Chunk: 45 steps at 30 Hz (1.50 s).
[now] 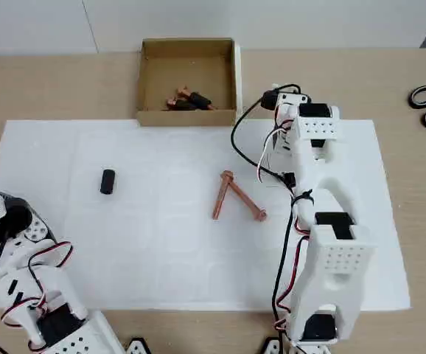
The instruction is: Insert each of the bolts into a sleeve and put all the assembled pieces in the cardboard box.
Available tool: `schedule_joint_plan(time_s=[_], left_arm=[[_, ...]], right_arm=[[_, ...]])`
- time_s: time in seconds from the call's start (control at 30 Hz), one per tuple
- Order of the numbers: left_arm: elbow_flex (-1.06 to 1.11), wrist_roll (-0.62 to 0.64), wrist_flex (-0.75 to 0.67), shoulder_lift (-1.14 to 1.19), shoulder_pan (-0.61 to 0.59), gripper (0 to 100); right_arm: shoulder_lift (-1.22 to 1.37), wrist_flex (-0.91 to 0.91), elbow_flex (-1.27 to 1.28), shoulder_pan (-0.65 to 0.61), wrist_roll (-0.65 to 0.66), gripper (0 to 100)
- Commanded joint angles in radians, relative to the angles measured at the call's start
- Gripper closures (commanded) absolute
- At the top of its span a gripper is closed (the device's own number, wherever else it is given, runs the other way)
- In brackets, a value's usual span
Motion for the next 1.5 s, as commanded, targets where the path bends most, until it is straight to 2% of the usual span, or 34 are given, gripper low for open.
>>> schedule_joint_plan(time_s=[0.0,0.23,0.83,0.9,1.07,1.17,1.3,1.47], left_arm=[[-0.012,-0.002,0.002,-0.015,0.002,99],[-0.012,-0.002,0.002,-0.015,0.002,99],[-0.012,-0.002,0.002,-0.015,0.002,99],[-0.012,-0.002,0.002,-0.015,0.002,99],[-0.012,-0.002,0.002,-0.015,0.002,99],[-0.012,-0.002,0.002,-0.015,0.002,99],[-0.012,-0.002,0.002,-0.015,0.002,99],[-0.012,-0.003,0.0,-0.015,0.002,99]], right_arm=[[-0.007,-0.033,-0.046,-0.022,0.006,78.6],[-0.005,-0.065,-0.046,-0.074,0.006,78.6],[0.096,-0.047,-0.043,-0.058,0.0,78.8],[0.104,-0.048,-0.043,-0.058,0.0,82.0],[0.104,-0.048,-0.043,-0.056,0.005,98.8],[0.104,-0.041,-0.043,-0.056,0.006,99.1],[0.101,0.025,-0.077,-0.062,0.002,99.5],[0.056,0.248,-0.242,-0.09,-0.002,99.5]])
